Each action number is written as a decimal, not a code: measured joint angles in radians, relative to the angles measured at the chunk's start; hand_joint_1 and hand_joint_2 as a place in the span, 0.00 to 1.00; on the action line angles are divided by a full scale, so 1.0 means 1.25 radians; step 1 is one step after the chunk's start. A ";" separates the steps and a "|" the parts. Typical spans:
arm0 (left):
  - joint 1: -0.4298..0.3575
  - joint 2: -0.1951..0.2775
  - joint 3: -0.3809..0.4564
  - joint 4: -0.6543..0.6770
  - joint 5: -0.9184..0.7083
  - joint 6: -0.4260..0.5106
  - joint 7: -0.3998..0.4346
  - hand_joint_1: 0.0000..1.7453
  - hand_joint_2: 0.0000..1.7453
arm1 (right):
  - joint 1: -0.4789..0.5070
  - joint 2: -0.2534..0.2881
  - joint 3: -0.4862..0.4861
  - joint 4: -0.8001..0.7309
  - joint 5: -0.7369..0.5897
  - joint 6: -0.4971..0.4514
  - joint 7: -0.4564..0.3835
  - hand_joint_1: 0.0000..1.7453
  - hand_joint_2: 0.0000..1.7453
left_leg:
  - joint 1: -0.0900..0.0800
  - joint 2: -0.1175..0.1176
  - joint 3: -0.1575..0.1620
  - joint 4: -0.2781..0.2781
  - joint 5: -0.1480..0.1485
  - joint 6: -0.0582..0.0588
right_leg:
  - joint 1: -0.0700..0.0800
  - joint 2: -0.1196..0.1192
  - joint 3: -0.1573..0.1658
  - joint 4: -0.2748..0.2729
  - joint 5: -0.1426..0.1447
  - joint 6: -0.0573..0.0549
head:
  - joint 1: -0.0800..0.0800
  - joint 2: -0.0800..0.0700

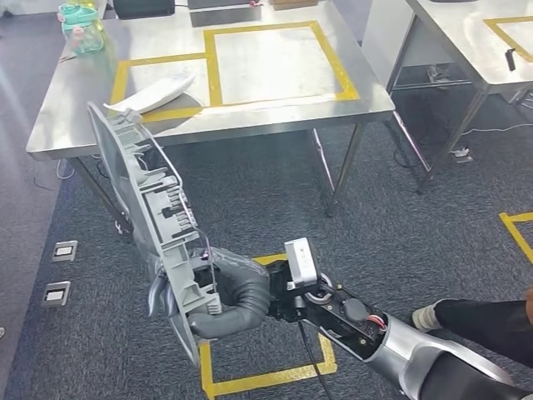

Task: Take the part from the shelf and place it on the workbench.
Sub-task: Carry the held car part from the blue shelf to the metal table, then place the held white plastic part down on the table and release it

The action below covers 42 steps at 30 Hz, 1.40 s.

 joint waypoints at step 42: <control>-0.007 0.001 0.000 0.000 -0.009 0.003 0.013 0.00 1.00 | -0.002 -0.002 0.006 -0.003 -0.005 -0.023 0.010 1.00 1.00 | -0.004 -0.001 0.110 -0.235 0.115 0.022 | -0.008 0.004 -0.021 0.018 -0.003 0.037 | -0.002 0.000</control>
